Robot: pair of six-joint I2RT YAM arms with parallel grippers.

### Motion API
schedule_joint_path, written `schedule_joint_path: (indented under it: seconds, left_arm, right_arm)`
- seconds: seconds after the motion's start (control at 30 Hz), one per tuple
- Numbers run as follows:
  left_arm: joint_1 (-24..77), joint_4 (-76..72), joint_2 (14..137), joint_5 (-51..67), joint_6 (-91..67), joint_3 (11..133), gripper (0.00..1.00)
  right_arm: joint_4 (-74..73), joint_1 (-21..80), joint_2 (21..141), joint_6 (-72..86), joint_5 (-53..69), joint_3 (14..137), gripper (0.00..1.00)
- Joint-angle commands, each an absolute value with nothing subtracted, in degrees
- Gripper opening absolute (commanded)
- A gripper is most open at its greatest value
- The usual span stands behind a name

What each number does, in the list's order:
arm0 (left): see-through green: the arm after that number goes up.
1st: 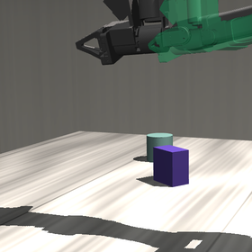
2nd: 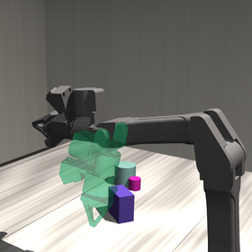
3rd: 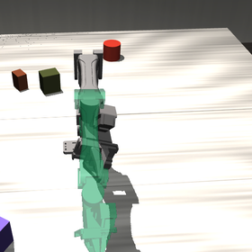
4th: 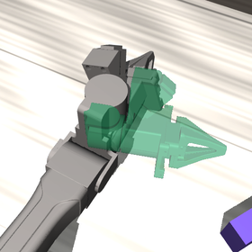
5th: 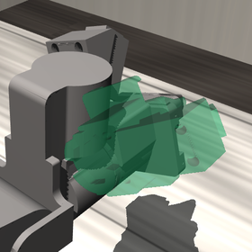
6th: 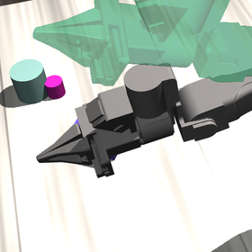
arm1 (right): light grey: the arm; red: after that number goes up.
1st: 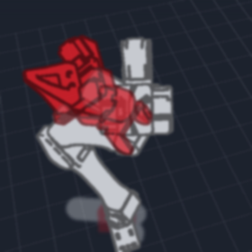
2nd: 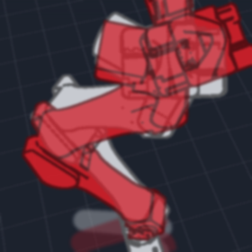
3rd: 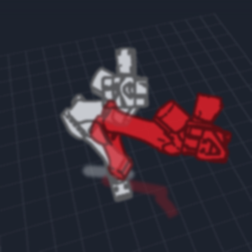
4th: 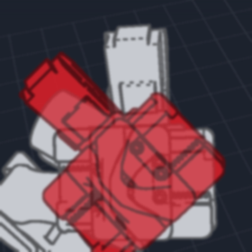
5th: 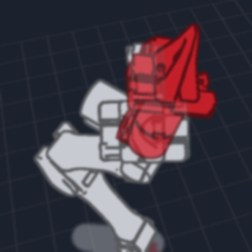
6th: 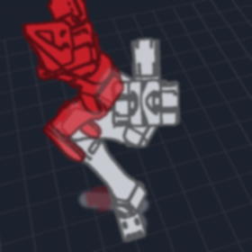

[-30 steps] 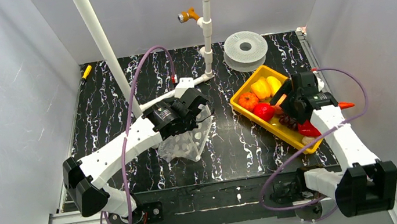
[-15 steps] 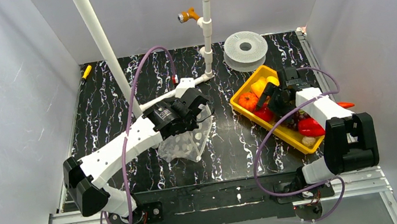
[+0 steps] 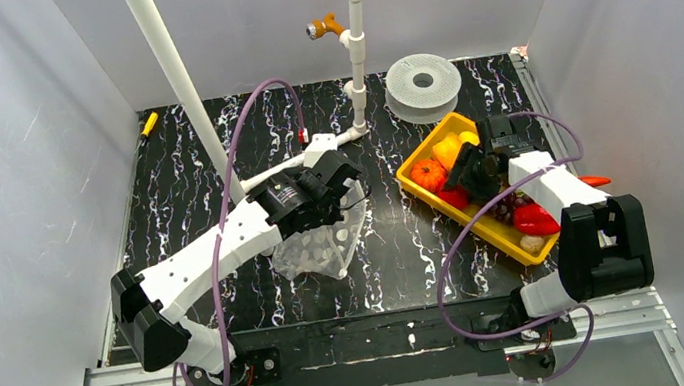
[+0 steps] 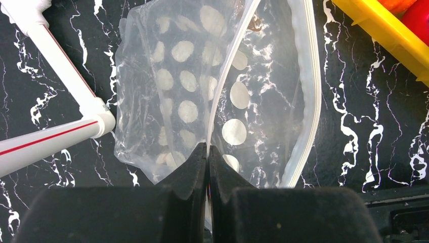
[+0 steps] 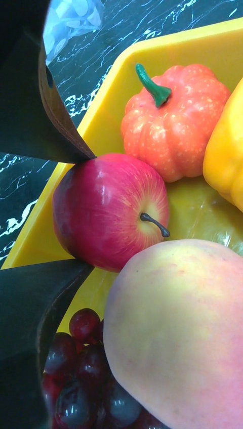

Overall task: Place the food in the zip-top bag and seal the zipper
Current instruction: Pick up the fake fruit from the bin, then place the fake fruit in the zipper food storage bag.

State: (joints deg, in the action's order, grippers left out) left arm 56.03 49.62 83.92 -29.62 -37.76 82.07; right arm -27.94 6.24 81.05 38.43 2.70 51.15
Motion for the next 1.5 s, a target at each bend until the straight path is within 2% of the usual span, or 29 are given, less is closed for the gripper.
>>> schedule_joint_path:
  seconds: [0.0,0.23,0.47,0.67,0.77,0.97,1.23,1.4,1.47]
  left_arm:
    - [55.8,50.7,83.6,-30.9,-38.3,84.2,0.0]
    - [55.8,49.8,83.2,-29.0,-38.9,84.5,0.0]
    - [55.7,49.5,83.2,-28.6,-39.2,84.6,0.0]
    - [55.8,48.4,82.3,-26.0,-40.2,84.2,0.0]
    - [55.7,48.0,82.0,-25.0,-40.9,83.8,0.0]
    - [55.7,47.0,80.5,-23.1,-42.5,82.7,0.0]
    - [55.7,46.2,78.0,-24.0,-43.3,81.6,0.0]
    - [55.7,45.4,77.2,-23.9,-43.4,81.3,0.0]
    - [55.7,45.6,77.0,-23.9,-43.4,81.3,0.0]
  right_arm:
    - [-28.2,7.7,74.1,36.0,-0.7,52.4,0.3]
    - [-29.4,14.4,63.0,31.0,-0.5,54.7,0.27]
    - [-16.4,26.0,51.5,27.6,14.4,52.1,0.29]
    - [-5.3,35.5,50.5,29.6,24.3,51.7,0.32]
    - [-3.5,38.8,52.2,29.1,24.5,52.1,0.35]
    - [-5.8,44.5,56.5,26.9,20.9,53.4,0.36]
    - [-6.1,46.7,56.0,27.1,15.8,50.4,0.39]
    - [-9.3,48.2,57.7,26.2,11.2,51.7,0.43]
    - [-11.0,48.4,58.0,25.1,10.4,52.5,0.5]
